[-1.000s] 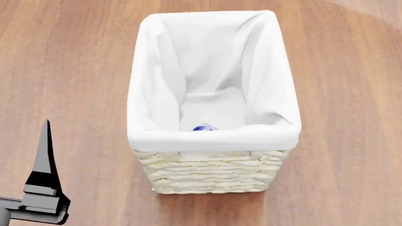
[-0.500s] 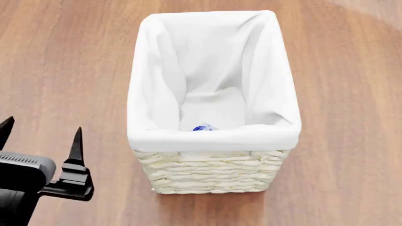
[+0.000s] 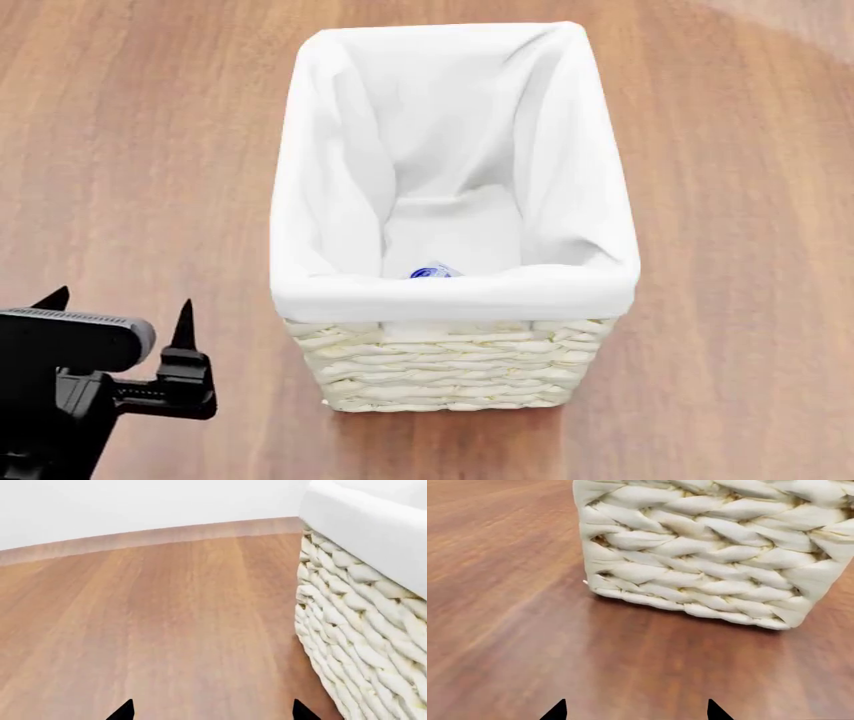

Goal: Pick up the cream cheese box, and put it in the basket.

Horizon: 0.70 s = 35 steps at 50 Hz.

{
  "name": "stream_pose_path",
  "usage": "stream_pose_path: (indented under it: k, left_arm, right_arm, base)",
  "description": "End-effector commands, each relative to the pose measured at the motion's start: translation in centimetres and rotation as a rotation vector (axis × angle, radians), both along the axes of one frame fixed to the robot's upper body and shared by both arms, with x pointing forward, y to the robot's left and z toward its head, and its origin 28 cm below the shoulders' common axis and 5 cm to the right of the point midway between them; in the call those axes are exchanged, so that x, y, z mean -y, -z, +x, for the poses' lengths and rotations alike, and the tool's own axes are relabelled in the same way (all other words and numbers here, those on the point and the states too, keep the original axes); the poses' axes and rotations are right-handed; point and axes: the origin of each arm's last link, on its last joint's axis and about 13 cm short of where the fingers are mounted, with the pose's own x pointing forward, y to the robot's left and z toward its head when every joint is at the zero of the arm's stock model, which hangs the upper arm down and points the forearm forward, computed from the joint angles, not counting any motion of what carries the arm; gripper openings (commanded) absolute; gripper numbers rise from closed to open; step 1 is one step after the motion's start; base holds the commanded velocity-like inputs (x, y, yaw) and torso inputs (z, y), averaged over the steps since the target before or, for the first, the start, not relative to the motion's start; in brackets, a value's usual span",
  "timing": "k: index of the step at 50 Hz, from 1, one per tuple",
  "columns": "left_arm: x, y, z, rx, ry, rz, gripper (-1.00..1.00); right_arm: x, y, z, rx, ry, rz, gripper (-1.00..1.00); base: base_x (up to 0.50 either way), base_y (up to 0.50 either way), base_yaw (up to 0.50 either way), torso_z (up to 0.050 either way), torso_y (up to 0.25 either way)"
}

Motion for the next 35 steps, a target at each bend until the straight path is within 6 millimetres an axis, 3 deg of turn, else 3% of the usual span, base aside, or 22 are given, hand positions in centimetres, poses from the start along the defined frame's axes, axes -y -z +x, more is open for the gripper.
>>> stream_pose_path:
  k: [1,21,35]
  left_arm:
    - [0.1,1.8,0.4,-0.041,-0.01,0.012,1.0]
    - [0.4,3.9,0.0,-0.083,0.001,0.014,1.0]
    - [0.6,1.8,-2.8,0.042,0.003,0.023,1.0]
  right_arm:
    - [0.2,-0.1,0.2,0.001,0.013,0.007,1.0]
    - [1.9,-1.8,1.7,0.036,0.107,0.025,1.0]
    - [1.9,-1.7,1.6,0.039,0.112,0.018,1.0]
  base:
    - [0.0,0.0,0.0,0.0,0.0]
    - [0.0,0.0,0.0,0.0,0.0]
    - [0.0,0.0,0.0,0.0,0.0]
